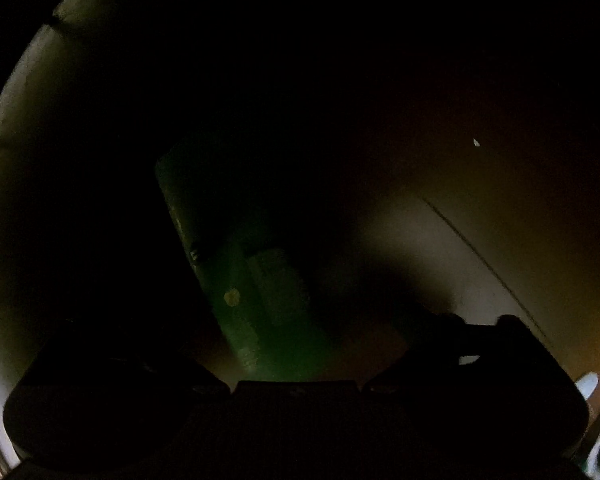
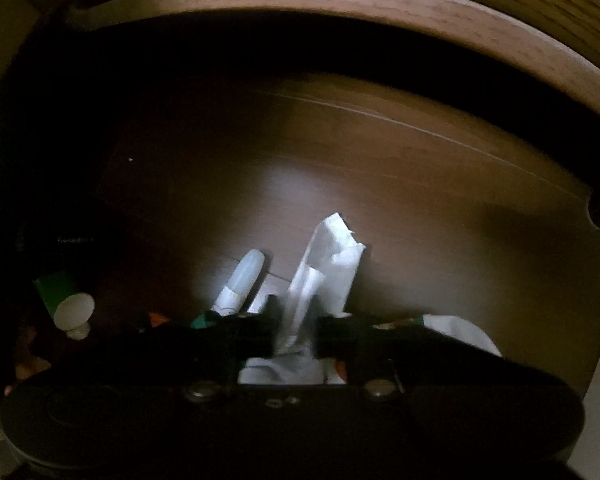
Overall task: Collect trash
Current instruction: 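Grasp the green paper cup with left gripper while right grasps white tissue, then lift both held items up over the teal wastebasket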
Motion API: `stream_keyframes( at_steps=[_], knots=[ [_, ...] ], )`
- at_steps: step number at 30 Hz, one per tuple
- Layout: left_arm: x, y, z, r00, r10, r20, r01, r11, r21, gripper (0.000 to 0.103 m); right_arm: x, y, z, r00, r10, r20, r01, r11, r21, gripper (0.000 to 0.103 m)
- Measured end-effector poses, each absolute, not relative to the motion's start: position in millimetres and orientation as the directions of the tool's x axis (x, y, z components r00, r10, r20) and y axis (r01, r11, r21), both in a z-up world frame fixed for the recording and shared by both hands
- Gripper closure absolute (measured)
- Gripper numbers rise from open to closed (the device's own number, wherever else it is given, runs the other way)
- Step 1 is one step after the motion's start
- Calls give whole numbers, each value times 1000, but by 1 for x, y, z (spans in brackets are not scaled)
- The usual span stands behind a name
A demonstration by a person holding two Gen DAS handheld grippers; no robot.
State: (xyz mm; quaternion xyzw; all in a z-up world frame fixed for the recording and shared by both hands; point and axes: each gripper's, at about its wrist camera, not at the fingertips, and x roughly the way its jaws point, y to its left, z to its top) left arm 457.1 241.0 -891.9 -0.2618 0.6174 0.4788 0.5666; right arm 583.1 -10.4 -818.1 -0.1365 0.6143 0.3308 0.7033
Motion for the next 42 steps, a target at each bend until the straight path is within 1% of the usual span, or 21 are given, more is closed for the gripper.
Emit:
stream_keyframes(
  at_steps=[1,2,8,12,17,22,25,27,29,32,37,42],
  knots=[
    [459,241,-892,-218,219,-951,-861,416,294,29,582,-11,-817,33,301,-953,-636,742,212,100],
    [458,239,-892,-216,218,-952,-854,431,293,32,581,-13,-815,40,309,-950,-639,739,213,103],
    [450,234,-898,-232,201,-952,-854,427,299,43,574,-22,-807,67,331,-941,-625,749,220,103],
    [464,225,-895,-228,220,-948,-832,462,308,45,574,-29,-798,87,360,-929,-604,761,239,103],
    [459,214,-885,-197,173,-965,-829,495,259,47,567,-47,-774,115,393,-913,-556,787,269,103],
    [456,196,-863,-133,164,-977,-799,566,204,47,551,-64,-744,153,418,-895,-540,794,279,103],
    [454,192,-844,-109,127,-986,-808,567,162,48,542,-74,-731,155,423,-893,-514,806,293,103],
    [437,201,-835,-78,104,-992,-807,577,124,48,538,-81,-721,161,428,-889,-499,813,301,103],
    [433,194,-815,-52,78,-996,-813,575,88,49,533,-88,-711,159,436,-886,-472,822,320,103],
    [426,196,-796,-23,16,-1000,-828,560,28,51,524,-99,-695,157,445,-882,-437,832,341,103],
    [416,190,-764,-15,-1,-1000,-825,565,12,53,504,-109,-664,163,454,-876,-413,838,357,103],
    [410,191,-726,23,-28,-999,-831,556,-35,54,490,-121,-631,175,454,-874,-402,843,358,103]
  ],
)
